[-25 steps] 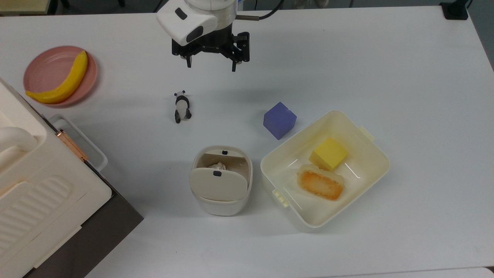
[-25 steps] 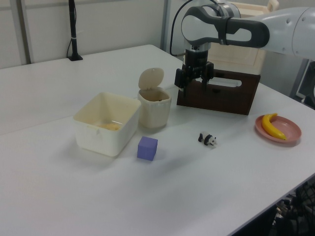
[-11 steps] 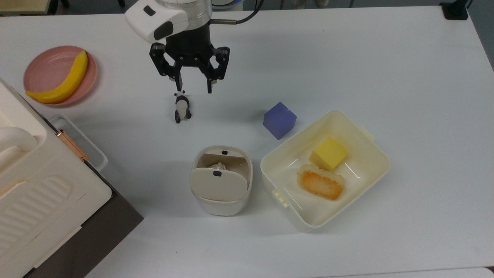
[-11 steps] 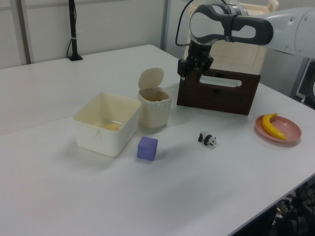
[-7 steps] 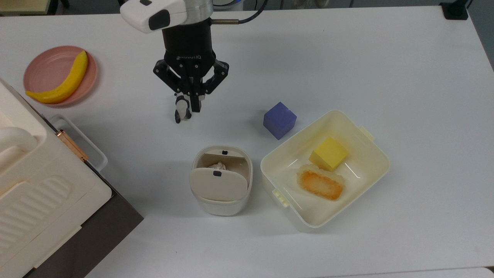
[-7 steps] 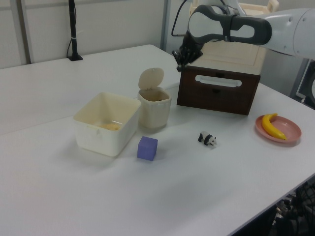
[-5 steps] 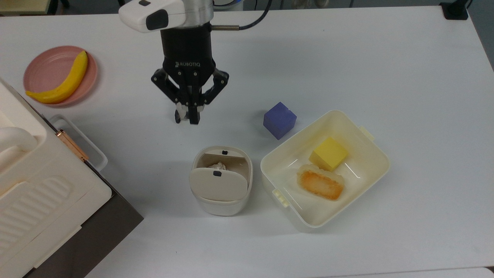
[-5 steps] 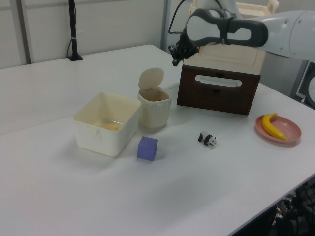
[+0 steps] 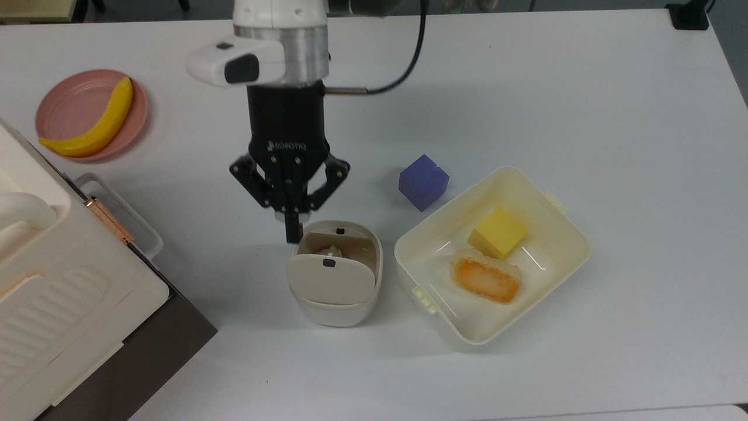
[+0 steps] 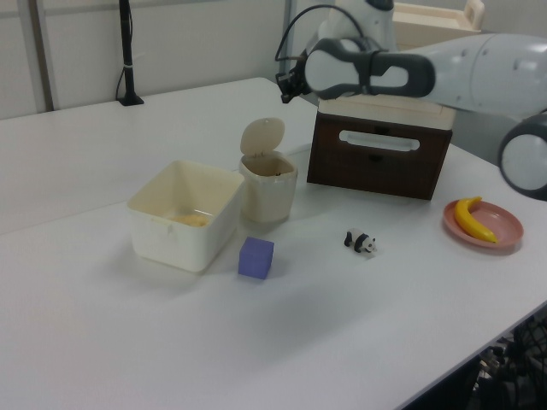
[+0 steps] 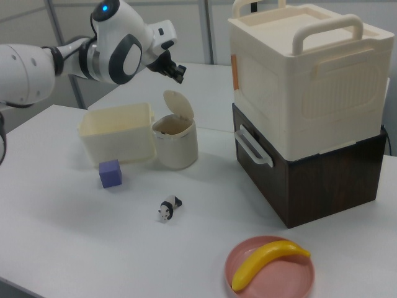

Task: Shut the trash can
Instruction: 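Lower the gripper onto the lid, pushing it down toward the rim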

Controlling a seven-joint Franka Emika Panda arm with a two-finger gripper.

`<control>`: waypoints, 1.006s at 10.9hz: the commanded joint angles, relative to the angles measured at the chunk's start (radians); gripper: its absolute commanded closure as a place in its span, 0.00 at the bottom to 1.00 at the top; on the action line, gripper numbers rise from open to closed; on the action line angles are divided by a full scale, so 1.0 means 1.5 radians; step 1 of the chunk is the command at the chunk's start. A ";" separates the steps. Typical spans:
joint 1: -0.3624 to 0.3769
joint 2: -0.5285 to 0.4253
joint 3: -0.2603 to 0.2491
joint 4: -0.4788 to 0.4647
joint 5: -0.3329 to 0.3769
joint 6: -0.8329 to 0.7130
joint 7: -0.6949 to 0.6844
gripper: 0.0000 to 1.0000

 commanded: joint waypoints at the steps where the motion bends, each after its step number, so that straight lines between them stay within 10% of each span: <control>1: 0.017 0.077 -0.001 0.068 -0.048 0.034 0.063 1.00; 11: 0.038 0.082 0.023 0.001 -0.074 -0.165 0.038 1.00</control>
